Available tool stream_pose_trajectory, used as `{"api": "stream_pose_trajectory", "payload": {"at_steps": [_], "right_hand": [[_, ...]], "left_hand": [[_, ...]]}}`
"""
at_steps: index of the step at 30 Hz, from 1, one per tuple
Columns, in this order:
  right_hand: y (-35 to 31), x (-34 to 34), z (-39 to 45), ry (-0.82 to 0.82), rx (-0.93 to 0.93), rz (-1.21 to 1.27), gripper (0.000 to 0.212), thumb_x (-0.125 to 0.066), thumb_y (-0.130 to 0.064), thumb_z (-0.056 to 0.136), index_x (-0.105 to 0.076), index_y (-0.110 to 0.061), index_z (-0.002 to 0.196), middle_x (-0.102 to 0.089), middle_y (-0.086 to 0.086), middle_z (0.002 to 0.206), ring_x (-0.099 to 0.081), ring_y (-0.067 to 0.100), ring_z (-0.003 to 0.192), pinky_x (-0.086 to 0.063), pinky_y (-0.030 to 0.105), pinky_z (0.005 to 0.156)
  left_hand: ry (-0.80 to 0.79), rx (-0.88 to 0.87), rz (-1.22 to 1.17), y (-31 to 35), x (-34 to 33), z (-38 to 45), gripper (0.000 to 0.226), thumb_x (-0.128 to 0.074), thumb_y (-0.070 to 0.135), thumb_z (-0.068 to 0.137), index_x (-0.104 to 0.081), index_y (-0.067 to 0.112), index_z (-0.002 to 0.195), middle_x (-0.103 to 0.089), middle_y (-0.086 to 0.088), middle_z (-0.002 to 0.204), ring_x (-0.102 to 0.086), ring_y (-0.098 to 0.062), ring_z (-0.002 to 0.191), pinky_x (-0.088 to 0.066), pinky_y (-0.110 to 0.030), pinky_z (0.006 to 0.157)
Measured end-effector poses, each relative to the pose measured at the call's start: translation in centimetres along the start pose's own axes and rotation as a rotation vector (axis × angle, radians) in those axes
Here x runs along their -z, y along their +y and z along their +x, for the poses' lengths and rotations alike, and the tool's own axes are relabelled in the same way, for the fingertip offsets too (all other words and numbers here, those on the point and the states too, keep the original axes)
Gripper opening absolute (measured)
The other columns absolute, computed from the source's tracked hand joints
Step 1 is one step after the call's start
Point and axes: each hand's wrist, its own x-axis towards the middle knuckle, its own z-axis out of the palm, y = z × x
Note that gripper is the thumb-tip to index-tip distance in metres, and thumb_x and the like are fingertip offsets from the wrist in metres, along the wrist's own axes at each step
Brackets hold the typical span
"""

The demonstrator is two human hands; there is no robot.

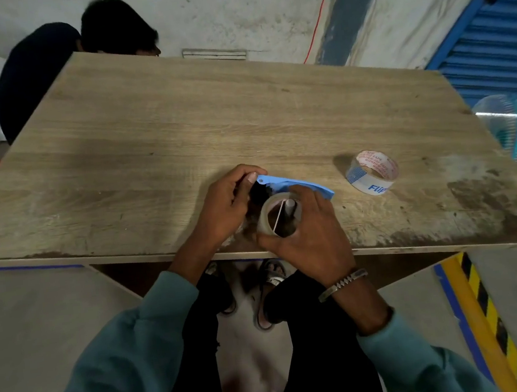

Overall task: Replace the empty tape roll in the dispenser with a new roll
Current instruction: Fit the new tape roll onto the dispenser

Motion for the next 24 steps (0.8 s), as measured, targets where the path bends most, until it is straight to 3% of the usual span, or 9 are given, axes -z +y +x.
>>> {"api": "stream_pose_trajectory", "payload": {"at_steps": [6,10,12,16,19,21,24], "right_hand": [[1.2,0.6,0.5,0.079,-0.072,0.025,0.101,-0.066,-0.078,0.052,-0.047,-0.031,0.140,-0.055,-0.003,0.126,-0.051,0.025,0.122,-0.049,0.046,0.099],[2.0,1.1,1.0,0.116,-0.106,0.036,0.098,-0.063,-0.077,0.052,-0.048,-0.034,0.139,-0.056,-0.002,0.127,-0.052,0.026,0.123,-0.049,0.048,0.100],[2.0,1.1,0.9,0.126,-0.100,0.046,0.098,-0.064,-0.075,0.053,-0.048,-0.033,0.139,-0.056,-0.002,0.127,-0.053,0.025,0.122,-0.050,0.049,0.099],[1.9,0.9,0.7,0.145,-0.091,0.073,0.102,-0.063,-0.079,0.054,-0.049,-0.030,0.142,-0.056,-0.003,0.129,-0.054,0.023,0.123,-0.050,0.049,0.099],[2.0,0.7,0.6,0.162,-0.074,0.083,0.102,-0.064,-0.079,0.056,-0.050,-0.027,0.142,-0.058,-0.002,0.129,-0.055,0.023,0.122,-0.050,0.048,0.099],[2.2,0.7,0.6,0.171,-0.071,0.075,0.100,-0.066,-0.078,0.057,-0.050,-0.027,0.142,-0.058,-0.003,0.128,-0.055,0.023,0.121,-0.051,0.048,0.098],[2.3,0.7,0.6,0.158,-0.091,0.063,0.103,-0.071,-0.076,0.057,-0.046,-0.029,0.145,-0.056,-0.004,0.132,-0.053,0.022,0.126,-0.050,0.048,0.100]], "left_hand": [[-0.001,0.032,-0.039,-0.3,0.5,-0.8,0.017,-0.057,0.022,0.107,-0.074,0.020,0.110,-0.077,0.007,0.103,-0.073,-0.009,0.099,-0.056,-0.032,0.091],[0.026,0.039,-0.044,-0.2,0.5,-2.3,0.009,-0.063,0.026,0.103,-0.072,0.027,0.105,-0.074,0.012,0.089,-0.070,-0.004,0.082,-0.053,-0.031,0.077],[0.035,0.006,0.014,0.2,0.3,-2.5,0.013,-0.062,0.023,0.104,-0.071,0.027,0.112,-0.074,0.012,0.098,-0.072,-0.007,0.089,-0.057,-0.033,0.079],[0.028,-0.092,0.025,1.9,-0.2,-1.7,0.025,-0.058,0.009,0.102,-0.073,0.020,0.119,-0.071,0.005,0.117,-0.068,-0.012,0.111,-0.056,-0.036,0.098],[-0.147,-0.238,0.237,3.8,-0.9,0.3,0.038,-0.054,0.005,0.096,-0.072,0.020,0.127,-0.068,0.002,0.130,-0.060,-0.014,0.125,-0.044,-0.033,0.110],[-0.333,-0.294,0.466,4.8,-1.3,2.2,0.053,-0.042,0.014,0.088,-0.069,0.026,0.132,-0.064,0.002,0.139,-0.055,-0.018,0.131,-0.043,-0.038,0.111],[-0.519,-0.251,0.678,6.0,-1.3,4.5,0.039,-0.046,0.026,0.096,-0.072,0.033,0.124,-0.063,0.003,0.138,-0.055,-0.020,0.129,-0.047,-0.039,0.102]]}}
